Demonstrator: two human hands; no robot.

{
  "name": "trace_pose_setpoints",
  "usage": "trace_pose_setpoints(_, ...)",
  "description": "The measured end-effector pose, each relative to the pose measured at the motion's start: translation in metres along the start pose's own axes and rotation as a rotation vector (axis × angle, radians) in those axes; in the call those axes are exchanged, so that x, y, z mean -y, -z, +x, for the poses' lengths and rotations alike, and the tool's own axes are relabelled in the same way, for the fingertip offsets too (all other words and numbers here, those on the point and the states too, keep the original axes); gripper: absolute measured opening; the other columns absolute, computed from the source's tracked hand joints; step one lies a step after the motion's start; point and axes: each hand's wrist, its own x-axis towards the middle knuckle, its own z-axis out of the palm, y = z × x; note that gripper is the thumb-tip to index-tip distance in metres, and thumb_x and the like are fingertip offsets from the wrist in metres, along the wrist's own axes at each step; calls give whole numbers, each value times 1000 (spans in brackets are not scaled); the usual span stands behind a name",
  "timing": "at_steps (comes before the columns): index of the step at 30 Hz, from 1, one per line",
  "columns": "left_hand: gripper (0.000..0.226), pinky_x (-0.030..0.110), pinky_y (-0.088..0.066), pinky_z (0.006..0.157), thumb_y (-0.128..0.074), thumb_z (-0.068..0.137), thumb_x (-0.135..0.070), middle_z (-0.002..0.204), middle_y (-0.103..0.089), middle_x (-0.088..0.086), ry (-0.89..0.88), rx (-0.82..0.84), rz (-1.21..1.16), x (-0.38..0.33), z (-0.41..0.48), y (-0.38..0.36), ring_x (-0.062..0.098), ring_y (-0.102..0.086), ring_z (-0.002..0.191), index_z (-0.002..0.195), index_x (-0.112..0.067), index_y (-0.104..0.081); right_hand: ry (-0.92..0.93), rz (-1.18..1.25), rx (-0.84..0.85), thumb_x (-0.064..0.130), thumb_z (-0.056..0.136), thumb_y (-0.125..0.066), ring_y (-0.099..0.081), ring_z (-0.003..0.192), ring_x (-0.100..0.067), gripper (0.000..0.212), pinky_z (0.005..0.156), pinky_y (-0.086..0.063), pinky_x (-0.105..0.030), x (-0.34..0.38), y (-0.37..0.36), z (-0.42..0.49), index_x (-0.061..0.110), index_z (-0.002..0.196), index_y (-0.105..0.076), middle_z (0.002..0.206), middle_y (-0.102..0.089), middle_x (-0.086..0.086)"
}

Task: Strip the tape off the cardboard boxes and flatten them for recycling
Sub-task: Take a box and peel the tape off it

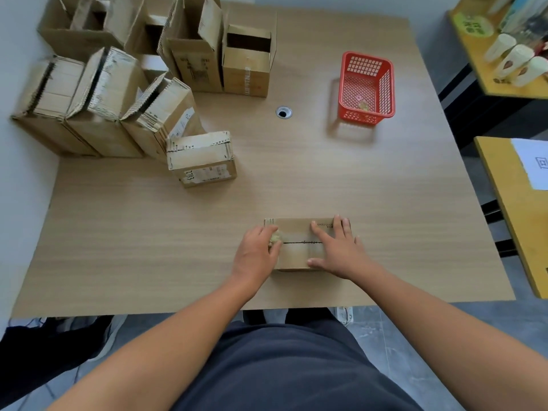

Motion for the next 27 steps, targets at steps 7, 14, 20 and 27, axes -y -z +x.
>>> trace_pose_setpoints(7, 28, 35, -48, 92, -55, 104, -24, 112, -68, -1, 17, -53, -168, 7, -11, 5, 18, -58, 108, 130, -20, -63, -11, 13, 8, 66, 88, -64, 25, 154, -34, 100, 123, -12, -60, 2, 1, 0, 49, 160, 3, 167, 27, -14)
trace_pose_setpoints(14, 46, 26, -44, 96, -79, 84, -44, 127, -39, -1, 4, -6, -39, 12, -11, -2, 14, -44, 106, 124, -23, -70, -13, 3, 6, 68, 88, -64, 24, 154, -34, 100, 123, -14, -60, 2, 0, 2, 49, 159, 4, 167, 28, -14)
trace_pose_setpoints(20, 32, 26, -49, 92, -65, 97, -20, 118, -54, -7, 67, -70, -158, 9, -6, 1, 13, -57, 106, 129, -21, -63, -7, 49, 8, 65, 89, -65, 26, 154, -31, 99, 123, -15, -59, 1, -1, 1, 50, 159, 3, 166, 29, -12)
trace_pose_setpoints(27, 34, 34, -47, 96, -54, 102, -27, 130, -56, -8, 54, 5, -89, 17, -10, 2, 18, -55, 118, 136, -29, -51, -12, 60, 4, 66, 89, -63, 26, 154, -31, 97, 123, -12, -60, 2, -2, -3, 51, 159, 3, 167, 29, -11)
